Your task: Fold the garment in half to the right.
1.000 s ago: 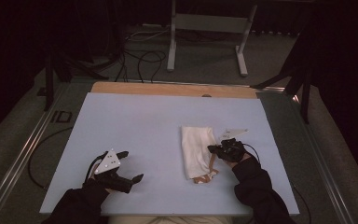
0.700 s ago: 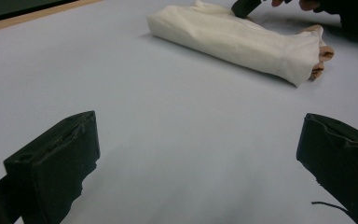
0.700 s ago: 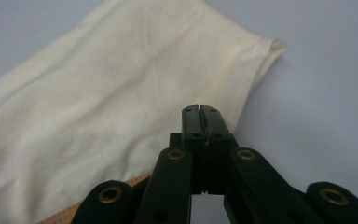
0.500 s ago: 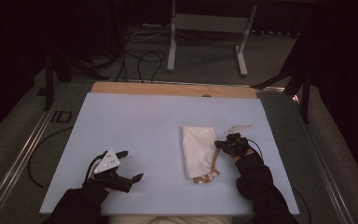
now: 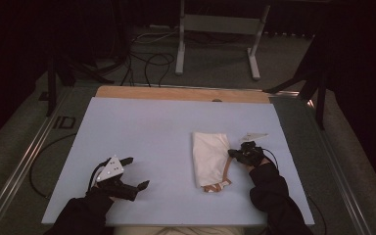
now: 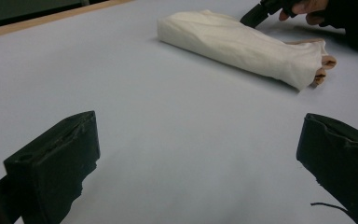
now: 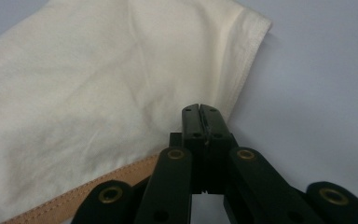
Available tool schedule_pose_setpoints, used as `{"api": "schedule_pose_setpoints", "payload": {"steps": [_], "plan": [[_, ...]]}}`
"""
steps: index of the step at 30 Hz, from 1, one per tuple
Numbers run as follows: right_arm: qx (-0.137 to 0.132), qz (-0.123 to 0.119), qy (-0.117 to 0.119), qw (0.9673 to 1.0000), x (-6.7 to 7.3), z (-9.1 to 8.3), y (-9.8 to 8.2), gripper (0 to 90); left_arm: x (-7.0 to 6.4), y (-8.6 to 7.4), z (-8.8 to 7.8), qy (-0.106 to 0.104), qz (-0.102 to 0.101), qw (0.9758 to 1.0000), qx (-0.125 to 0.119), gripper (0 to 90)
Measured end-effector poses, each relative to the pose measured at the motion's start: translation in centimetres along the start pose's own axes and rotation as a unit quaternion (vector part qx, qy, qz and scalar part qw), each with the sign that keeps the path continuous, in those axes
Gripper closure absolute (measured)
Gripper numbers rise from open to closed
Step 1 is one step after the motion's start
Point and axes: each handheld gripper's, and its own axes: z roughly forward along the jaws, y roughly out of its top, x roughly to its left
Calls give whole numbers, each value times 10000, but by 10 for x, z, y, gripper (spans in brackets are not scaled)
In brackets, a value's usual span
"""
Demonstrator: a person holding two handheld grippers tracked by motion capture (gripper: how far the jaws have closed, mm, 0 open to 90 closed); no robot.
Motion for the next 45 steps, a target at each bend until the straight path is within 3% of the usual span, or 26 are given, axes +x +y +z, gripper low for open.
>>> {"api": "schedule_pose_setpoints", "payload": {"steps": [4,9,10,11,13,17,25,30,35,36,37,38,45], "plan": [[-80,82,117,9999,-2,-1,0,884,0,0,0,-2,-5,10000,-15,2],[-475,115,235,9985,-2,-14,12,685,0,0,0,11,12,10000,7,2],[-475,115,235,9985,-2,-14,12,685,0,0,0,11,12,10000,7,2],[-578,134,215,9980,-4,-17,18,599,0,0,0,7,8,10000,2,2],[-624,196,193,9977,-8,-17,23,517,0,0,0,12,11,10000,4,2],[-628,397,260,9969,-21,-10,33,491,-1,0,1,8,13,10000,-4,2],[-552,635,264,9961,-41,12,51,559,1,0,-2,19,14,9999,-105,2],[-458,905,285,9944,-50,28,56,620,2,0,-3,21,22,9999,-134,2],[-261,903,227,9953,-51,40,53,616,3,0,-3,9,11,9999,-144,2],[-259,959,256,9947,-51,42,51,712,3,0,-3,-2,14,9999,-128,2],[-261,964,270,9946,-52,42,51,753,3,-1,-2,-11,-2,9999,-120,2],[-248,917,254,9952,-51,42,51,865,3,-1,-2,-14,-10,9999,-123,2],[-284,657,28,9974,-48,36,57,899,2,-1,-2,-29,-7,9999,-121,2]]}}
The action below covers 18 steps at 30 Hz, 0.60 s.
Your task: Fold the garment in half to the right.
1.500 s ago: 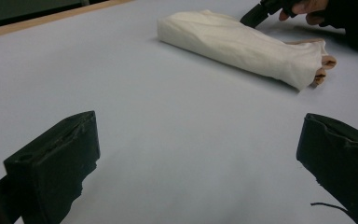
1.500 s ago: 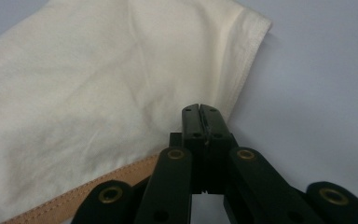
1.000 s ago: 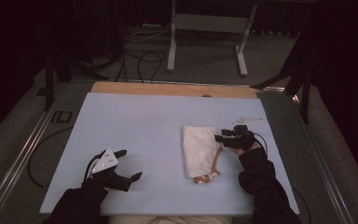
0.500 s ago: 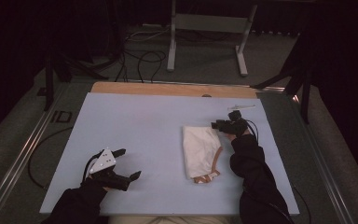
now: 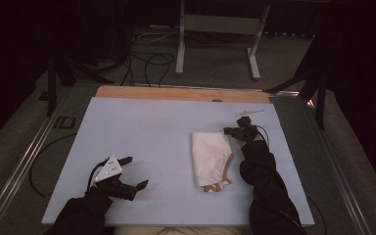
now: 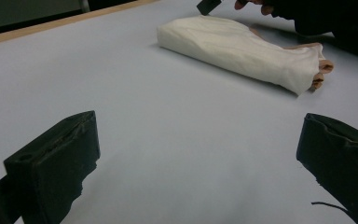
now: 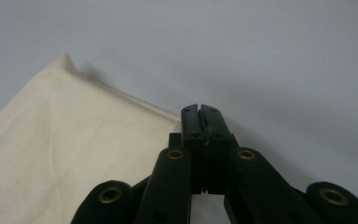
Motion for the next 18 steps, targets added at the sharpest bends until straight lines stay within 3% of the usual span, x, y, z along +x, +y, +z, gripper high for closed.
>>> {"api": "schedule_pose_setpoints", "payload": {"steps": [8,15,18], "plan": [[164,-114,-247,9995,-2,7,-2,899,0,0,-1,1,-5,10000,-4,2],[188,-87,-256,9995,-2,11,-7,898,1,0,-1,9,-6,10000,9,2],[192,-179,-309,9992,-1,12,-7,898,1,-1,-1,17,-27,10000,-8,2]]}}
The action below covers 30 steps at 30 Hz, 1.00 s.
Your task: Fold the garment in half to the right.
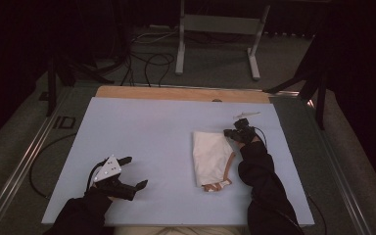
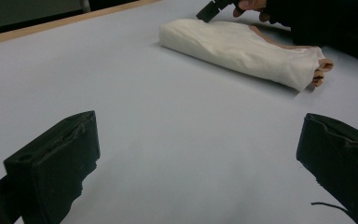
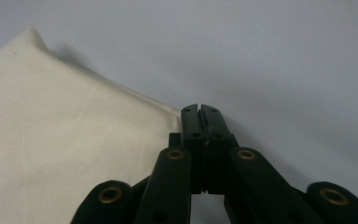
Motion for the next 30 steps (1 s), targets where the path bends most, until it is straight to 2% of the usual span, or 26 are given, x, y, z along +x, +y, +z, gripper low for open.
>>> {"api": "schedule_pose_setpoints", "payload": {"steps": [6,8,9,10,14,22,24,26,30], "plan": [[-70,15,-24,10000,0,0,-3,887,1,-1,0,10,-12,10000,9,2],[-86,0,-50,10000,1,-1,-2,819,1,-1,0,16,-17,10000,11,2],[-86,0,-50,10000,1,-1,-2,819,1,-1,0,16,-17,10000,11,2],[-148,26,-32,9999,4,-2,-1,718,2,-1,-1,18,-29,10000,3,2],[-234,51,96,9997,7,-6,2,539,3,-1,-1,14,-71,10000,1,3],[-309,-25,317,9990,16,-7,5,314,3,-1,-1,26,-67,10000,17,2],[-307,22,396,9987,19,-7,6,246,4,-1,-2,36,-79,10000,16,3],[-349,36,420,9985,21,-8,6,207,4,-1,-2,43,-82,10000,15,2],[-390,36,683,9969,23,-12,7,144,4,-1,-3,41,-86,10000,7,2]]}}
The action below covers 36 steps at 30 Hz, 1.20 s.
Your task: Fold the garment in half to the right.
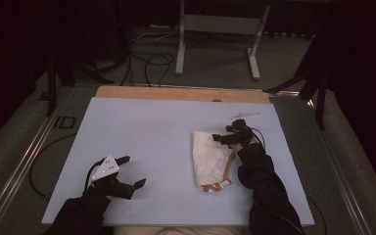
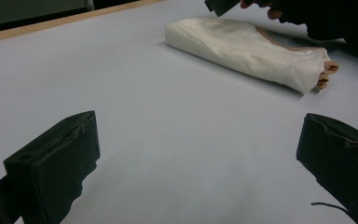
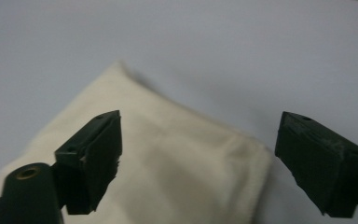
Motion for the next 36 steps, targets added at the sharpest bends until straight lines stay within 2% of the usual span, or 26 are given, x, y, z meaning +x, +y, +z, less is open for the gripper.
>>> {"api": "schedule_pose_setpoints", "payload": {"steps": [7,11,13,16,19,30,36], "plan": [[36,-245,147,9996,11,-5,1,99,1,1,0,-27,-35,10000,9,3],[-12,-411,322,9986,20,-8,3,97,1,2,0,-53,-12,10000,23,2],[-52,-501,297,9983,24,-10,6,97,0,2,-1,-84,-5,10000,3,2],[-127,-508,394,9978,31,-16,9,97,1,3,-2,-136,-20,9999,-16,2],[-135,-623,433,9970,39,-19,12,97,1,4,-3,-176,-9,9998,0,2],[-258,-980,704,9924,61,-32,11,93,0,11,-7,-458,50,9989,129,2],[-360,-1150,727,9901,69,-36,5,87,1,14,-10,-569,114,9982,123,1]]}}
